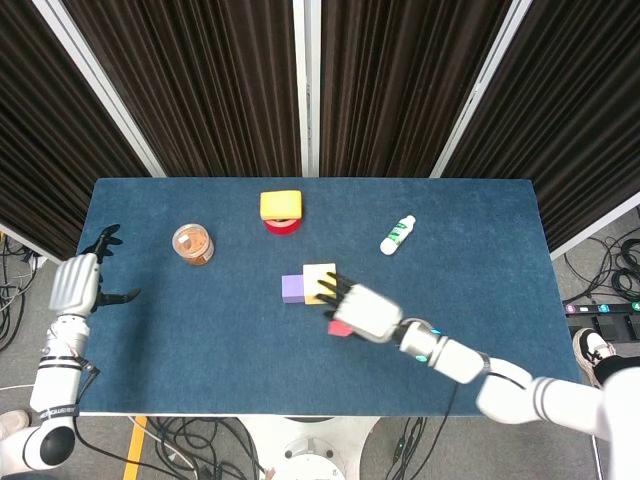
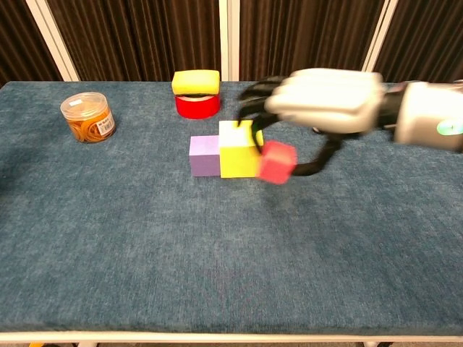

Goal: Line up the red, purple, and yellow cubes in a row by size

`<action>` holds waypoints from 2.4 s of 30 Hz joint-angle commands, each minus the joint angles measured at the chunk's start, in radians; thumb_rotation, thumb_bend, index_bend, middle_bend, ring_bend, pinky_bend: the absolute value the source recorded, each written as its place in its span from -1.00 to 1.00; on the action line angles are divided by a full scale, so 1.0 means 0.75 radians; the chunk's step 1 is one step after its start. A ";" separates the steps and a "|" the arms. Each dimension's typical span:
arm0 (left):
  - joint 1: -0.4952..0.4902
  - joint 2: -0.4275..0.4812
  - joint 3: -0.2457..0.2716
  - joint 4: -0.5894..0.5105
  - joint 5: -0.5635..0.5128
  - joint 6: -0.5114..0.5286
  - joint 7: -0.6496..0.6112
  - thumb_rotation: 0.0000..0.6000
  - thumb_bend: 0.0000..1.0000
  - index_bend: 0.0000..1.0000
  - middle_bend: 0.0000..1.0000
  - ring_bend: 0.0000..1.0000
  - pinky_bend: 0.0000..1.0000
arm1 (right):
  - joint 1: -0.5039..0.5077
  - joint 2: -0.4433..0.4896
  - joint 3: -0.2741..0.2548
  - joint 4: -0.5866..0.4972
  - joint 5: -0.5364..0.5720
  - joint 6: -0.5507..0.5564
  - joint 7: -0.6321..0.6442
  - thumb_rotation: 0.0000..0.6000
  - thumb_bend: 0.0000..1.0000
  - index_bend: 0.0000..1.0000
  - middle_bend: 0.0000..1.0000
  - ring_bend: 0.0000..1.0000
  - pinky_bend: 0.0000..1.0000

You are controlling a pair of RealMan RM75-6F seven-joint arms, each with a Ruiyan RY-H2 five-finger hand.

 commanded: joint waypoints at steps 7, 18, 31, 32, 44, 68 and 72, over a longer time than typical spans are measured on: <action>0.044 0.011 0.010 0.019 0.016 0.000 -0.031 1.00 -0.99 -0.68 -0.29 -0.33 0.16 | 0.244 -0.341 0.159 0.184 0.128 -0.247 -0.180 1.00 -0.51 0.07 -0.68 -1.00 -1.00; 0.060 0.002 0.002 0.040 0.037 -0.017 -0.042 1.00 -0.99 -0.68 -0.29 -0.33 0.15 | 0.358 -0.549 0.196 0.390 0.274 -0.375 -0.320 1.00 -0.52 -0.36 -0.78 -1.00 -1.00; 0.044 0.001 0.016 0.056 0.090 -0.092 -0.046 1.00 -0.98 -0.68 -0.29 -0.33 0.08 | 0.174 -0.206 0.239 0.012 0.446 -0.157 -0.522 1.00 -0.68 -1.00 -0.94 -1.00 -1.00; 0.033 0.001 0.018 0.056 0.108 -0.117 -0.061 1.00 -0.98 -0.67 -0.29 -0.33 0.08 | 0.126 -0.123 0.241 -0.061 0.459 -0.104 -0.530 1.00 -0.68 -1.00 -0.94 -1.00 -1.00; -0.132 -0.077 0.029 0.039 0.230 -0.355 -0.091 1.00 -0.95 -0.26 0.01 0.09 0.16 | -0.345 0.496 0.105 -0.458 0.529 0.323 -0.474 1.00 -0.69 -1.00 -0.93 -1.00 -1.00; -0.402 -0.515 0.076 0.049 -0.258 -0.426 0.490 1.00 -0.95 -0.19 0.52 0.65 0.86 | -0.570 0.637 0.043 -0.313 0.459 0.444 -0.161 1.00 -0.69 -1.00 -0.93 -1.00 -1.00; -0.420 -0.556 0.068 0.071 -0.357 -0.395 0.534 1.00 -0.95 -0.14 0.55 0.69 0.88 | -0.580 0.639 0.044 -0.302 0.442 0.449 -0.126 1.00 -0.69 -1.00 -0.93 -1.00 -1.00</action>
